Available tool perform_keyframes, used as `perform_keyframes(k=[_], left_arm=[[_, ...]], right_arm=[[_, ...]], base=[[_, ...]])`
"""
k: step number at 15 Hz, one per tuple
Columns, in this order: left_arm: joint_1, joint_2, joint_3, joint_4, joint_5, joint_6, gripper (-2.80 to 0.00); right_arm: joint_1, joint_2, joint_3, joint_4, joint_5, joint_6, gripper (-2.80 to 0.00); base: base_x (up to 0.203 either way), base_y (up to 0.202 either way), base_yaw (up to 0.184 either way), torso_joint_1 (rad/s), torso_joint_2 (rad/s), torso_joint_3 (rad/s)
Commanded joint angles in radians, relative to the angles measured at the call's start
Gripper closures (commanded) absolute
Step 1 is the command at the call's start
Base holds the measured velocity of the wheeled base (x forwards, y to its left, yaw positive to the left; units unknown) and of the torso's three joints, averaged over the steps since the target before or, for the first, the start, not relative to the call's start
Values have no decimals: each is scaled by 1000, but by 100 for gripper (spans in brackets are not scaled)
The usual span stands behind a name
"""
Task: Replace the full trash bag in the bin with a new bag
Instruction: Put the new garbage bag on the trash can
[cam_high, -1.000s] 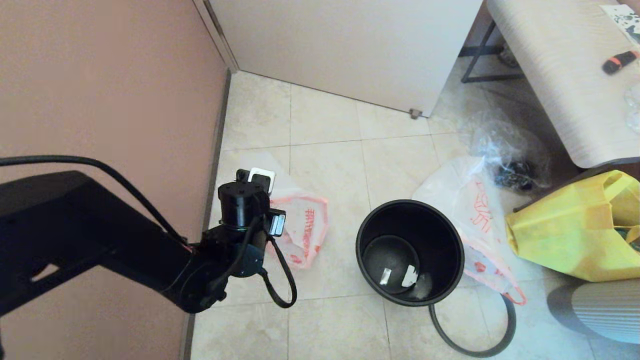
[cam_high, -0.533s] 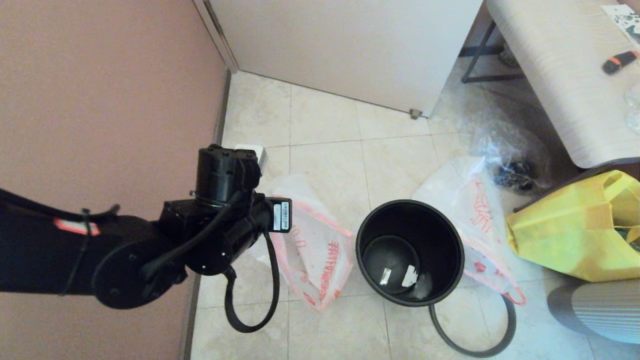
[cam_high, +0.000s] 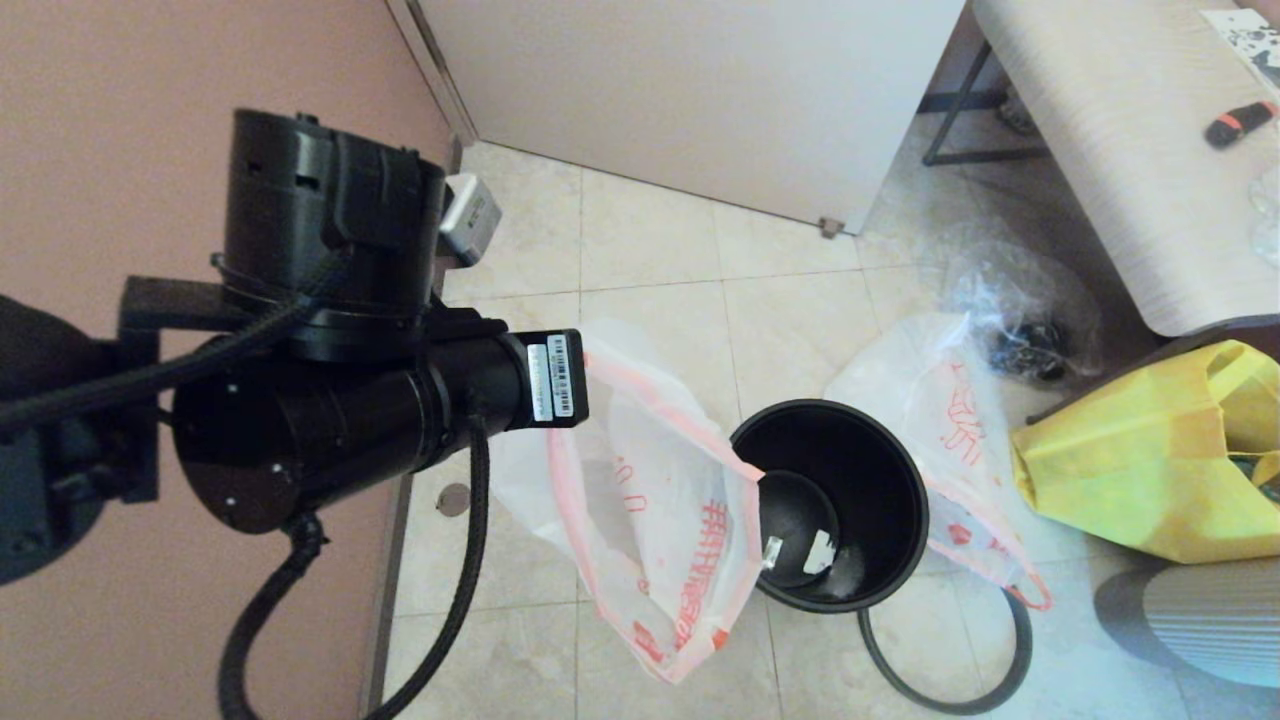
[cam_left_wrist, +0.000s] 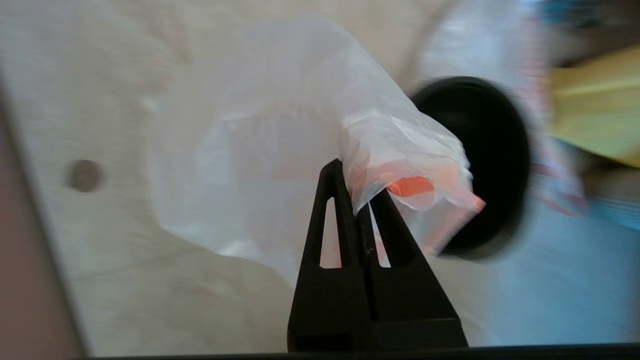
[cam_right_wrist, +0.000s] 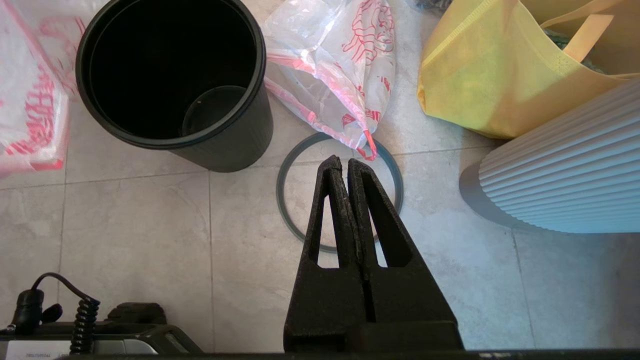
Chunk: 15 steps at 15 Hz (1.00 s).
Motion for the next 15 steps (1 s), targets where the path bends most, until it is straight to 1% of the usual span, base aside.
perform_keyframes(k=[1,3,6,7,8,9,12,15], left_arm=[[-60,-33,-65,75,2,-31,0],[-131,-36,-163,182,3,-69,0],[-203,-41,-285,317,-1,-109,0],[-214,-35,-316,353,-35,-123,0],[-221,-24,-348,387,-91,-134,0],[-232,-7,-378,408,-118,-138,0],[-280,58,-480,458,-138,-144,0],[-336,105,-578,564,-165,-188,0]], right_arm=[[1,0,0,1,0,0,0],[1,1,0,1,0,0,0],[1,0,0,1,0,0,0],[0,0,0,1,0,0,0],[0,0,0,1,0,0,0],[0,1,0,1,0,0,0],[1,1,0,1,0,0,0],[0,0,0,1,0,0,0]], base=[[0,0,0,0,0,0],[0,0,0,0,0,0],[0,0,0,0,0,0],[0,0,0,0,0,0],[0,0,0,0,0,0],[0,0,0,0,0,0],[0,0,0,0,0,0],[0,0,0,0,0,0]])
